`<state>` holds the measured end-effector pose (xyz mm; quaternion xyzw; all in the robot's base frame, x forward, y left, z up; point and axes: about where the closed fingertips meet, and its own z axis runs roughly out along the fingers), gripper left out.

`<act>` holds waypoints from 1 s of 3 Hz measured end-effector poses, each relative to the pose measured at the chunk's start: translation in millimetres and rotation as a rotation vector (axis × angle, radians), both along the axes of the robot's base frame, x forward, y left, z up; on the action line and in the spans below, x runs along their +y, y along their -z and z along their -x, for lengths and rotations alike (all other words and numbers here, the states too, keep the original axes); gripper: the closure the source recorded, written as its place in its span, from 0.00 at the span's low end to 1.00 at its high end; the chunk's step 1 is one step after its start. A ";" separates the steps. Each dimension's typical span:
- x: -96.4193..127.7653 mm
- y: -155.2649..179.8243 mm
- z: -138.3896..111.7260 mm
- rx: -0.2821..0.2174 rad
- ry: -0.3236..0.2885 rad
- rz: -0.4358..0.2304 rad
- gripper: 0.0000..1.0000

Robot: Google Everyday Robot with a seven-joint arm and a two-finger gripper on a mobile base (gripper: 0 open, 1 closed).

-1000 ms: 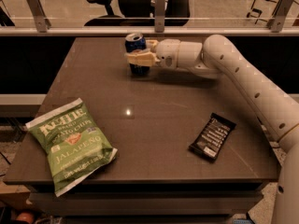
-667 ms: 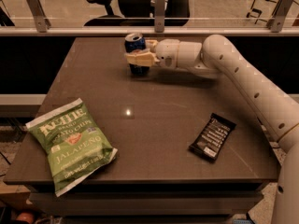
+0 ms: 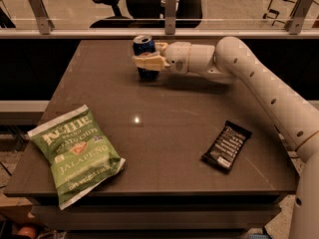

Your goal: Place pepsi can upright

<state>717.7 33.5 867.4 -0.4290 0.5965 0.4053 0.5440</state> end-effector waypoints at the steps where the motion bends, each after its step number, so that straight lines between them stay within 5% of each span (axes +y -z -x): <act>1: 0.2 0.0 0.0 0.000 0.000 0.000 0.12; 2: 3.4 0.0 0.7 0.000 -0.005 -0.001 0.00; 3: 3.5 0.0 0.7 0.000 -0.005 -0.001 0.00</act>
Offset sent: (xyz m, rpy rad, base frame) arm 0.0000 0.0001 0.0000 0.0000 0.0000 0.0002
